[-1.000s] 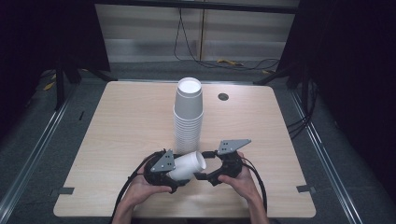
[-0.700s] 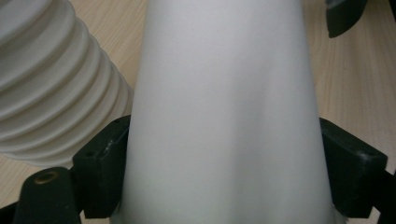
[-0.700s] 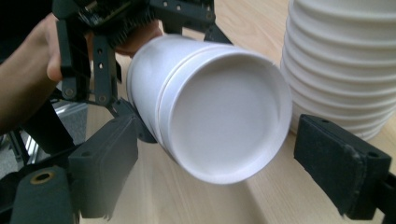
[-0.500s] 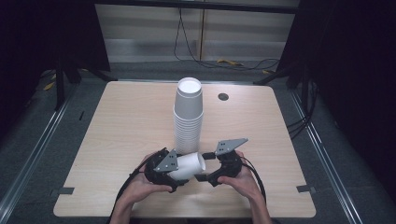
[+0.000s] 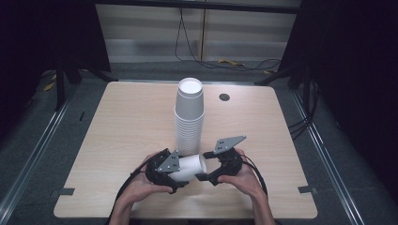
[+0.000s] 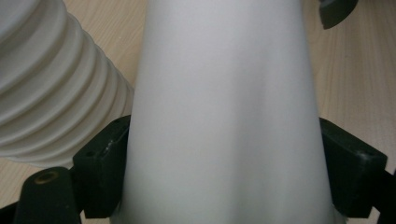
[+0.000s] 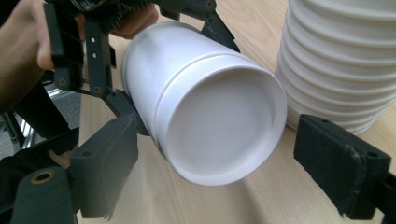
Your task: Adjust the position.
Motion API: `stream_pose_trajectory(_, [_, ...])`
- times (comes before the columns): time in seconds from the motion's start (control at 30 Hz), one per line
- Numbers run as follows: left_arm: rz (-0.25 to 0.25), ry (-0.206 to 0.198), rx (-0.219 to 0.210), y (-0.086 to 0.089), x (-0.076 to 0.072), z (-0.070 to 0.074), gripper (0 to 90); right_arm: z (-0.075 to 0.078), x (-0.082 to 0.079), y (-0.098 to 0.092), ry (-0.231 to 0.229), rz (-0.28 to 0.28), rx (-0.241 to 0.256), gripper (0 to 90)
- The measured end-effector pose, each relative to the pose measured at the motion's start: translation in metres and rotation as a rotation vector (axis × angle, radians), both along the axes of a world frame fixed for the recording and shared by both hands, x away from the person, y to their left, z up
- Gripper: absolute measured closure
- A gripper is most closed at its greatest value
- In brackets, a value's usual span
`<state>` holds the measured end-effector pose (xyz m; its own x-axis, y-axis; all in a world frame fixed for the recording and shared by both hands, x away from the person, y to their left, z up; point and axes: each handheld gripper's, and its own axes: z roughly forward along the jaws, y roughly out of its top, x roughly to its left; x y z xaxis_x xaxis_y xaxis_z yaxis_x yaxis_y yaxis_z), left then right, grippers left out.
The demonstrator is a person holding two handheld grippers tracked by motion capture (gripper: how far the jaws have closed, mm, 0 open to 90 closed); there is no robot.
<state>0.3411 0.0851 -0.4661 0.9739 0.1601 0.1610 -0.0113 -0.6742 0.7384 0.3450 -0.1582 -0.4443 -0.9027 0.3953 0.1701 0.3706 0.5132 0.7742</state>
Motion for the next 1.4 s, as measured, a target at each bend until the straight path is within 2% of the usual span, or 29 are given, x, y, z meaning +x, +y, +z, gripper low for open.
stream_pose_trajectory(0.23, [-0.012,-0.011,0.029,-0.003,0.000,0.000,15.6,-0.001,0.003,0.003,0.023,0.021,-0.026,14.2])
stream_pose_trajectory(0.43, [-0.011,-0.021,0.043,-0.004,0.000,0.000,15.6,-0.001,0.008,0.006,0.059,0.036,-0.066,14.0])
stream_pose_trajectory(0.67, [-0.026,-0.012,0.075,-0.007,0.001,-0.003,15.6,-0.001,0.012,0.010,0.088,0.047,-0.088,14.1])
stream_pose_trajectory(0.97, [-0.042,-0.048,0.095,-0.014,0.001,0.002,15.6,0.001,0.020,0.018,0.127,0.081,-0.117,14.4])
stream_pose_trajectory(1.1, [-0.046,-0.056,0.108,-0.015,0.001,0.001,15.6,0.002,0.021,0.022,0.156,0.099,-0.150,16.5])
stream_pose_trajectory(1.17, [-0.042,-0.054,0.105,-0.016,0.000,0.000,15.6,0.002,0.022,0.024,0.163,0.109,-0.170,17.5])
stream_pose_trajectory(1.23, [-0.055,-0.061,0.119,-0.016,0.000,0.000,15.6,0.000,0.023,0.026,0.146,0.128,-0.175,17.4])
stream_pose_trajectory(1.4, [-0.051,-0.059,0.118,-0.017,-0.001,-0.003,15.7,-0.003,0.024,0.027,0.163,0.145,-0.199,17.8])
